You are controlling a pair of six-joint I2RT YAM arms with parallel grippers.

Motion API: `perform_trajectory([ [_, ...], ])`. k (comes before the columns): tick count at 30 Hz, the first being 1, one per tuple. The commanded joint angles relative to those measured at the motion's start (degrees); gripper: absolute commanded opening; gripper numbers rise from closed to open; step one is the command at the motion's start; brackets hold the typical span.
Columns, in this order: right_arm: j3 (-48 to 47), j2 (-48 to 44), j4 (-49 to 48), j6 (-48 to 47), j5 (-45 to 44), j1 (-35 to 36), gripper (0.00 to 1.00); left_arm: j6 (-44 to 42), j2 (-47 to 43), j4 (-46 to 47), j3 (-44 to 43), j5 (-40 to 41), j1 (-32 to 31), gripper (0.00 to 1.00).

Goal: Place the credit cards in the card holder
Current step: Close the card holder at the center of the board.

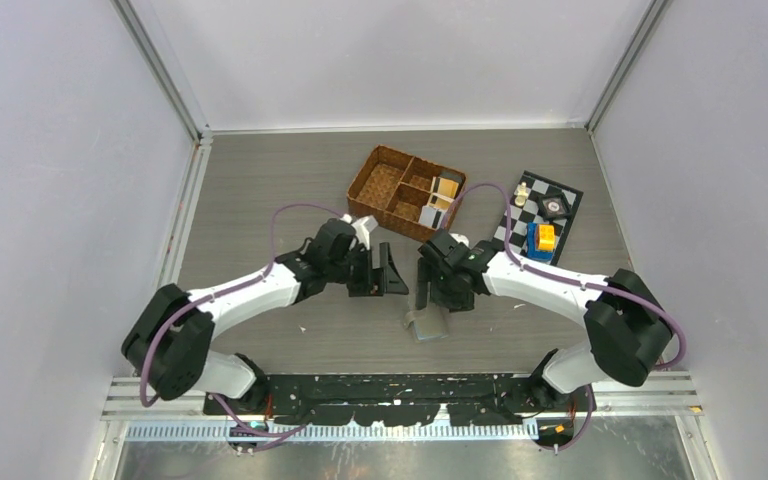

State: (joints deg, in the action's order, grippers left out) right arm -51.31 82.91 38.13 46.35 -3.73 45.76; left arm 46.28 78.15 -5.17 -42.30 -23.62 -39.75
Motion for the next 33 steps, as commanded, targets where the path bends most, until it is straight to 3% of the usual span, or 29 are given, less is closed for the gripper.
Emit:
perform_trajectory([
  [1,1.04,-0.16,-2.75,1.47,0.38,0.18,0.75,0.06,4.8,6.55,-2.76,0.13,-2.8,0.77],
  [7,3.34,0.32,-4.99,1.5,1.51,0.12,0.75,-0.16,12.36,8.55,-5.19,1.71,-6.11,0.63],
  [10,4.69,0.15,-5.7,1.83,1.32,-0.09,0.74,0.14,14.02,7.47,-5.43,3.57,-7.13,0.51],
  [18,8.04,-1.95,-8.97,1.43,8.07,-3.55,0.74,-0.08,17.73,6.36,-5.46,4.96,-9.78,0.36],
  [33,16.53,-4.68,-17.1,-1.77,30.79,-19.12,0.67,-1.11,21.22,5.34,-5.16,7.71,-10.62,0.29],
])
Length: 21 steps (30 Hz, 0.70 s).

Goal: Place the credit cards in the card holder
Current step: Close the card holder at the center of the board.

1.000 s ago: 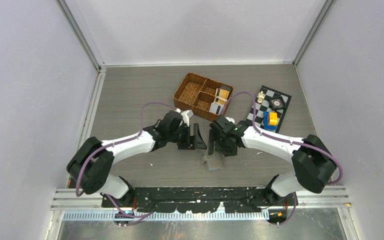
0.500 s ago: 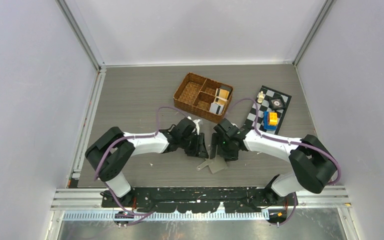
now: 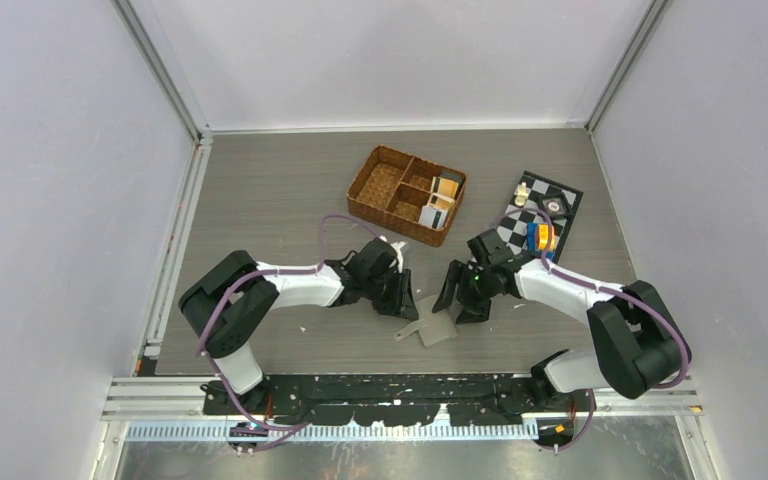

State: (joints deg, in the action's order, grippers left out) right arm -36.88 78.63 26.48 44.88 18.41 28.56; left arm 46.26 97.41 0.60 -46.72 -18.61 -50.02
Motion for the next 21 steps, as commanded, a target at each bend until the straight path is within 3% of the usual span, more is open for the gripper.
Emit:
perform_trajectory([
  [1,2.83,0.3,-6.81,0.15,9.68,-2.23,0.66,-1.07,2.14,-0.44,-0.71,2.7,-0.42,0.28],
  [8,6.66,4.67,-18.69,5.05,15.92,-2.38,0.57,-0.75,2.64,-0.2,0.21,2.87,-0.41,0.25],
  [10,7.03,5.63,-21.23,6.11,17.07,-2.38,0.49,-0.41,2.86,0.64,0.49,2.6,-0.43,0.25],
  [12,6.8,5.51,-21.76,6.35,17.31,-2.36,0.35,-0.22,2.84,1.67,0.78,2.37,-0.43,0.25],
  [15,4.9,3.24,-18.73,5.77,16.08,-2.31,0.17,-0.47,1.85,2.06,0.35,2.55,-0.39,0.26],
  [17,2.03,0.94,-12.11,3.72,13.61,-2.41,0.04,-1.7,-0.07,0.21,-0.93,3.42,0.18,0.34],
  [21,-6.9,-2.4,5.1,-2.51,4.06,-2.32,0.0,-4.44,-7.2,-6.4,-2.91,4.49,3.73,0.51],
])
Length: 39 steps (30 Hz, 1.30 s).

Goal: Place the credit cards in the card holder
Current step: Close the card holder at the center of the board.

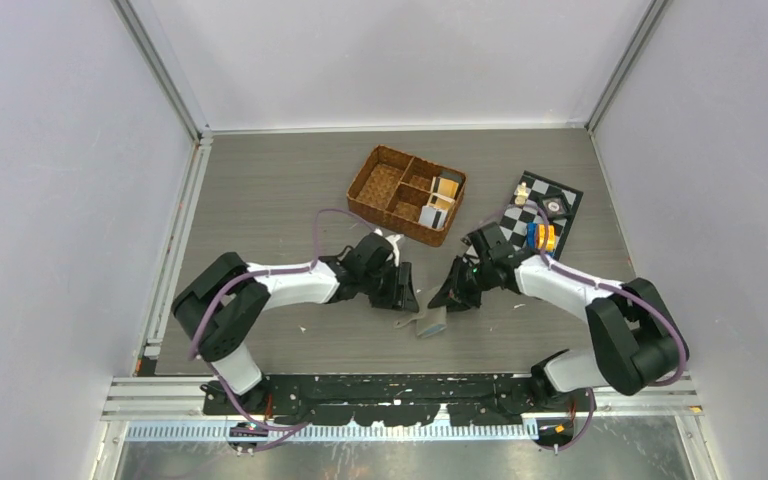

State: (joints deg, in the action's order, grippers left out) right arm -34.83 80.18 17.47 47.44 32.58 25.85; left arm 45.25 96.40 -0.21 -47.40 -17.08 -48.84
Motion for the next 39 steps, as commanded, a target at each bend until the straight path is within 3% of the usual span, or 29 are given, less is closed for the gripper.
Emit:
perform_trajectory([
  [1,-11.97,-4.13,18.67,-6.92,-13.71,0.45,0.0,-4.09,-9.07,-7.27,-2.34,3.13,3.85,0.55],
  [4,-20.94,-3.02,31.61,-11.6,-25.14,1.2,0.01,-6.69,-15.13,-13.32,-2.81,3.16,7.84,0.66],
  [8,-32.47,0.96,44.37,-14.32,-40.09,5.08,0.0,-11.17,-21.53,-22.35,-3.74,1.63,13.04,0.73],
  [12,-45.19,8.93,58.43,-11.76,-58.61,13.21,0.01,-14.49,-27.1,-27.37,-3.48,-0.59,18.11,0.77],
  [16,-51.09,18.65,66.55,-6.21,-67.62,19.94,0.0,-16.56,-31.36,-28.97,-2.2,-0.99,21.8,0.83],
  [21,-53.9,28.5,64.74,-0.18,-65.76,25.94,0.03,-16.96,-32.84,-29.78,-0.45,-2.98,23.41,0.84],
  [23,-54.98,31.06,61.55,0.39,-62.25,27.58,0.13,-17.07,-33.53,-30.08,0.47,-2.91,23.59,0.84],
  [26,-56.99,33.73,57.86,1.16,-57.56,29.59,0.44,-16.9,-35.73,-30.37,2.22,-1.27,23.7,0.84],
  [29,-57.89,33.7,55.43,1.22,-54.45,30.37,0.56,-16.0,-38.96,-31.51,3.98,2.01,23.79,0.84],
  [34,-57.12,28.23,53.22,0.05,-52.27,30.13,0.63,-13.18,-44.65,-31.77,7.14,5.06,23.79,0.84],
  [39,-52.65,18.67,49.76,-1.12,-47.38,28.36,0.66,-9.43,-44.02,-27.84,9.47,0.57,23.54,0.8],
])
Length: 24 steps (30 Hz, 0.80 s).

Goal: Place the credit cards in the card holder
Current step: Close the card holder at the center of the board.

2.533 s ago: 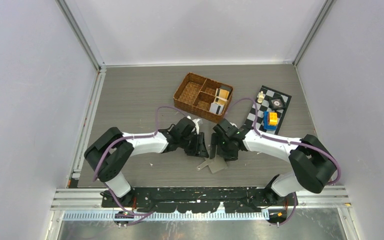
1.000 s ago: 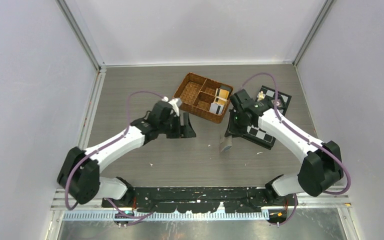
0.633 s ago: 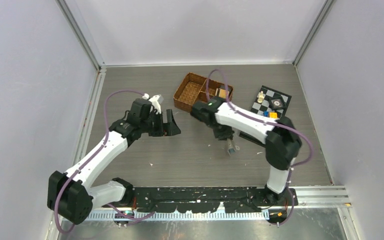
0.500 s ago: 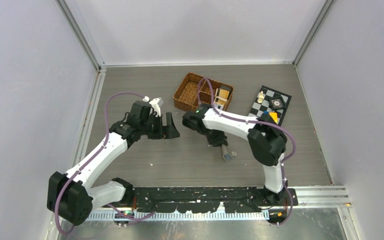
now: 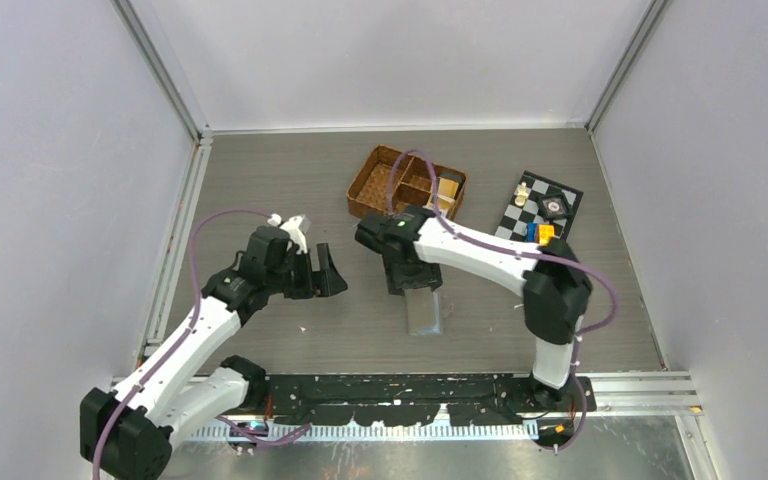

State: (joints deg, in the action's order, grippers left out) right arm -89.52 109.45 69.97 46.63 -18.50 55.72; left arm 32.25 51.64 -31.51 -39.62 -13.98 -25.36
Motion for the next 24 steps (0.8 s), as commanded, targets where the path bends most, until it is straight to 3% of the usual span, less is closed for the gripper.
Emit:
perform_trajectory([
  [1,3.5,-12.46,-3.45,-0.73,4.79,-2.55,0.66,5.37,1.28,5.29,2.3,-3.56,-0.36,0.79],
  [6,14.49,-21.25,-5.91,-1.91,8.69,-8.63,0.64,10.71,7.43,14.29,2.61,-0.5,-10.04,0.77],
  [12,26.47,-30.12,-13.7,-2.98,19.34,-16.99,0.5,16.44,19.45,25.74,2.02,-0.18,-17.84,0.74],
  [16,30.28,-31.43,-18.26,-2.59,24.43,-18.72,0.48,17.96,27.49,31.05,0.6,-0.17,-20.62,0.69],
  [24,32.39,-29.56,-19.44,-2.86,23.66,-19.87,0.38,18.39,37.58,36.14,-1.44,0.14,-22.59,0.62],
])
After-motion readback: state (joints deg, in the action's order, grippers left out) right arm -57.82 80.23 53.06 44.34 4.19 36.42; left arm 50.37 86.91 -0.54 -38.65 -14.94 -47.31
